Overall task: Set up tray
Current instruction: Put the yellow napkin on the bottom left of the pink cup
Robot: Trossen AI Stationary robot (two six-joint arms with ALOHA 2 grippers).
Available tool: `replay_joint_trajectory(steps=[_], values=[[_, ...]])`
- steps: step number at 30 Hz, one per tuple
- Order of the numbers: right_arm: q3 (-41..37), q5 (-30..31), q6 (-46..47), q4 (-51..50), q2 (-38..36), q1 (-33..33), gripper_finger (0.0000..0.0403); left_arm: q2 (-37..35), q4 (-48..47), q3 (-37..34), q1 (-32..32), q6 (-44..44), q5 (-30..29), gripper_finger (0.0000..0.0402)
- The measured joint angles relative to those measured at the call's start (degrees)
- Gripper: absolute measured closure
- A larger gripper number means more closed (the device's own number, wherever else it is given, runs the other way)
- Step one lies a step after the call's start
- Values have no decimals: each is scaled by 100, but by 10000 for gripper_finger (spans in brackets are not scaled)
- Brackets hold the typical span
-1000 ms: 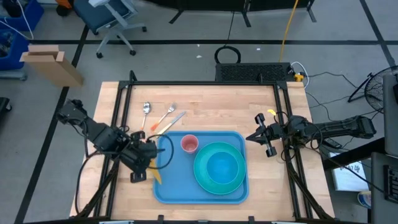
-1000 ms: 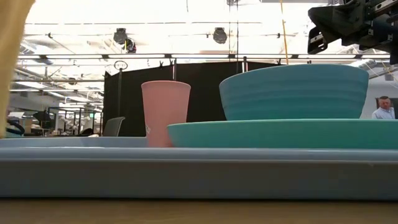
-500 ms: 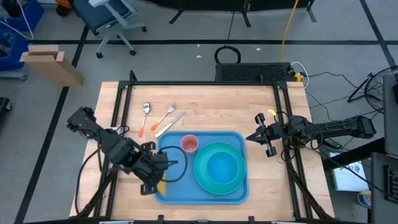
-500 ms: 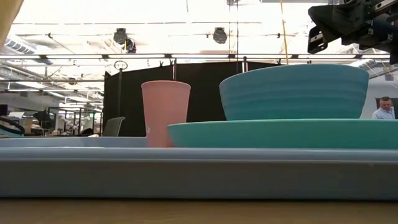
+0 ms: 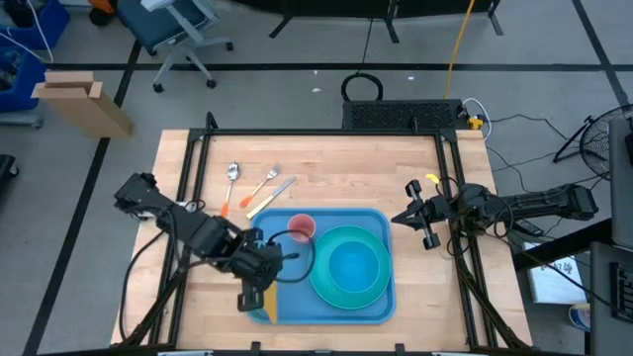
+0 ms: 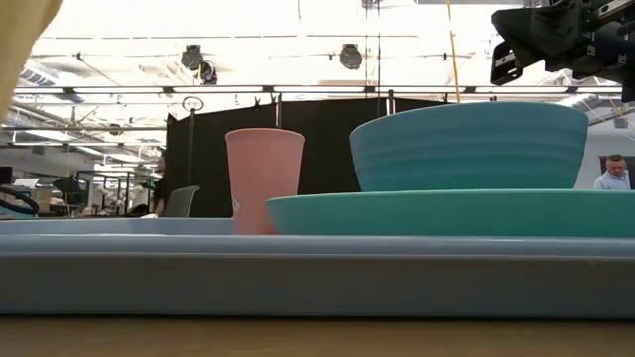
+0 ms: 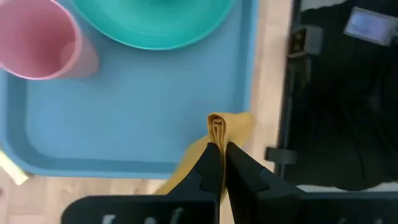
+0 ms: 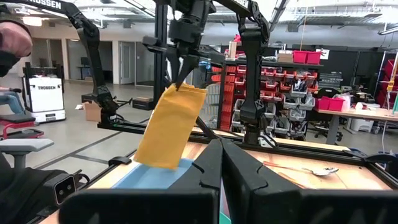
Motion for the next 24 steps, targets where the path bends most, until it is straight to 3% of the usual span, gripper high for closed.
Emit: replay_joint_trajectory(steps=[6,16,24], values=[[0,-2,-1,0,0,0,403,-1,-23,-146,416,389,18,396],[0,-9,-22,-2,0,-2,403,0,53,-1321,1170,863,206,393],[-2,-7,-46,-2,0,-2,403,0,80,-1406,1093,825,263,396]])
